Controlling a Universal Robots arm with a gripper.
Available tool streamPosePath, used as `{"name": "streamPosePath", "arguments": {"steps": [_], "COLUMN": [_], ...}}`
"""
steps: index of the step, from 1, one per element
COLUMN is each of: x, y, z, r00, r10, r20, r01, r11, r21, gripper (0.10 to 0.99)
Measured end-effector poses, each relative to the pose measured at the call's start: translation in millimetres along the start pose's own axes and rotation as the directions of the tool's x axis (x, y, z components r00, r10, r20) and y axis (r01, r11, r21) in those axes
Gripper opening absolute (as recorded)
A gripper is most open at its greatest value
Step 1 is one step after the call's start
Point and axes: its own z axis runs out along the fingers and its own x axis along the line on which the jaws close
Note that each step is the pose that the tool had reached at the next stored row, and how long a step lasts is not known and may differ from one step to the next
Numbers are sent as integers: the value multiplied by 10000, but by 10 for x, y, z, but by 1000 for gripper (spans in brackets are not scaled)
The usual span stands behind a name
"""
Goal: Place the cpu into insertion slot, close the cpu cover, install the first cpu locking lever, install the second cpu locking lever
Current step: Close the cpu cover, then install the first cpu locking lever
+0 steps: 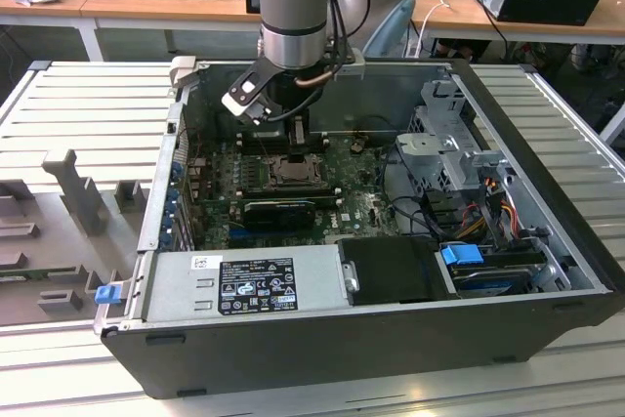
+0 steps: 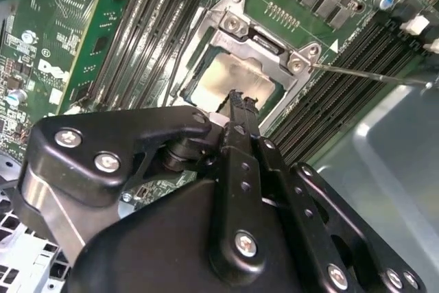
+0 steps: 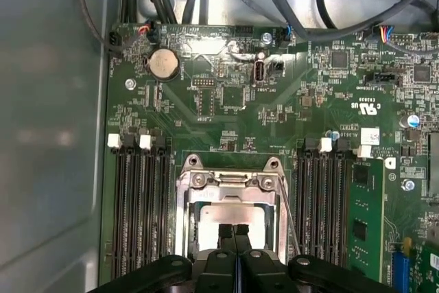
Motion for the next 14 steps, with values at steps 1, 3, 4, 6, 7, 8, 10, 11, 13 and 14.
{"name": "streamPosePath", "arguments": {"steps": [1,3,4,6,7,8,10,11,13,14], "x": [1,1,0,1,1,1,2,2,2,2], "y": [-9,-19,-20,-19,-18,-18,-16,-16,-14,-14], "z": [0,-1,-2,-29,-41,-47,-65,-80,-106,-121], "r00": [10000,10000,10000,10000,10000,10000,10000,10000,10000,10000], "r10": [0,-2,-2,0,0,-1,-1,0,0,0], "r20": [0,0,-1,6,6,6,5,6,6,8], "r01": [0,2,2,0,0,1,1,0,0,0], "r11": [10000,10000,10000,10000,10000,10000,10000,10000,10000,10000], "r21": [0,1,0,1,1,1,0,0,0,1], "gripper": [106,106,106,106,106,106,106,106,106,106]}}
